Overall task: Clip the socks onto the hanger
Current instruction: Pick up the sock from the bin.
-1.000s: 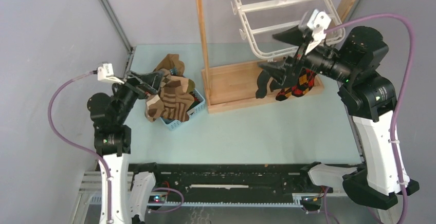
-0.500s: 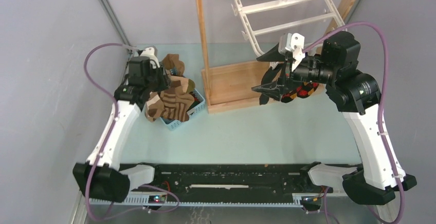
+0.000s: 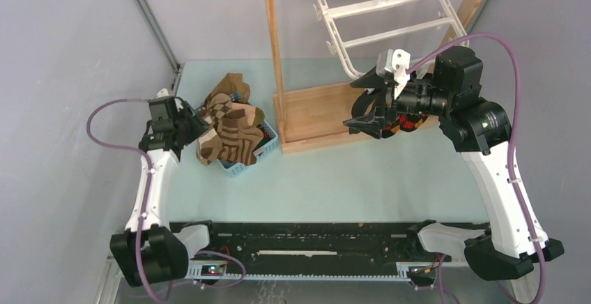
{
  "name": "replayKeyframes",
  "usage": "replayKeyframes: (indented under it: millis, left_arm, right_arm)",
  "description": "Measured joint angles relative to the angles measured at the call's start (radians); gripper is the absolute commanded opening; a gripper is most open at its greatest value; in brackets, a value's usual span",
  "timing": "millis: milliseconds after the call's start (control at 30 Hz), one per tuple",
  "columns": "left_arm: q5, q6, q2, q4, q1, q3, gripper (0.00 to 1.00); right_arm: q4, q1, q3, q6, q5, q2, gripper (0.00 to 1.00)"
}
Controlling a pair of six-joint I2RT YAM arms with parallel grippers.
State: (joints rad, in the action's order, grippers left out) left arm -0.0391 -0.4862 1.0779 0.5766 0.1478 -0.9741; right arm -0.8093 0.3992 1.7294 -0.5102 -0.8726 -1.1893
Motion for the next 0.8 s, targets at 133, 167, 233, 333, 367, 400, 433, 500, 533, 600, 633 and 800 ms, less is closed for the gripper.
replayKeyframes:
  millis: [133, 167, 233, 333, 367, 400, 433, 500, 533, 600, 633, 800]
  left_arm:
    - [-0.067, -0.054, 0.096, -0.075, 0.032, 0.005, 0.58]
    - [-0.081, -0.062, 0.123, -0.091, 0.032, 0.004, 0.59]
    - [-0.104, -0.073, 0.194, -0.105, 0.032, -0.006, 0.58]
    - [-0.103, -0.075, 0.300, -0.089, 0.032, -0.039, 0.55]
    - [-0.097, -0.075, 0.330, -0.080, 0.032, -0.051, 0.55]
    - [-0.092, -0.075, 0.345, -0.071, 0.032, -0.058, 0.53]
    - [-0.084, -0.074, 0.355, -0.063, 0.032, -0.064, 0.52]
    - [-0.064, -0.072, 0.356, -0.045, 0.032, -0.069, 0.45]
    - [-0.055, -0.071, 0.355, -0.038, 0.032, -0.072, 0.42]
    - [-0.042, -0.066, 0.355, -0.029, 0.032, -0.078, 0.38]
    - [-0.039, -0.062, 0.355, -0.021, 0.032, -0.082, 0.34]
    - [-0.033, -0.052, 0.348, 0.000, 0.032, -0.089, 0.16]
  right_arm:
    - [0.002, 0.000, -0.012, 0.003, -0.006, 0.000, 0.99]
    - [0.004, 0.000, -0.015, 0.003, -0.007, 0.000, 0.99]
    - [0.007, 0.000, -0.021, 0.003, -0.009, 0.000, 1.00]
    - [0.008, -0.003, -0.032, 0.003, -0.010, 0.003, 1.00]
    - [0.008, -0.007, -0.035, 0.003, -0.010, 0.005, 1.00]
    - [0.008, -0.010, -0.036, 0.004, -0.010, 0.006, 1.00]
    - [0.010, -0.015, -0.040, 0.005, -0.011, 0.009, 1.00]
    - [0.012, -0.022, -0.043, 0.008, -0.013, 0.013, 0.99]
    - [0.015, -0.026, -0.045, 0.011, -0.016, 0.016, 0.99]
    - [0.018, -0.032, -0.046, 0.018, -0.021, 0.019, 0.99]
    - [0.021, -0.034, -0.046, 0.019, -0.023, 0.021, 0.99]
    - [0.026, -0.038, -0.046, 0.027, -0.028, 0.021, 0.99]
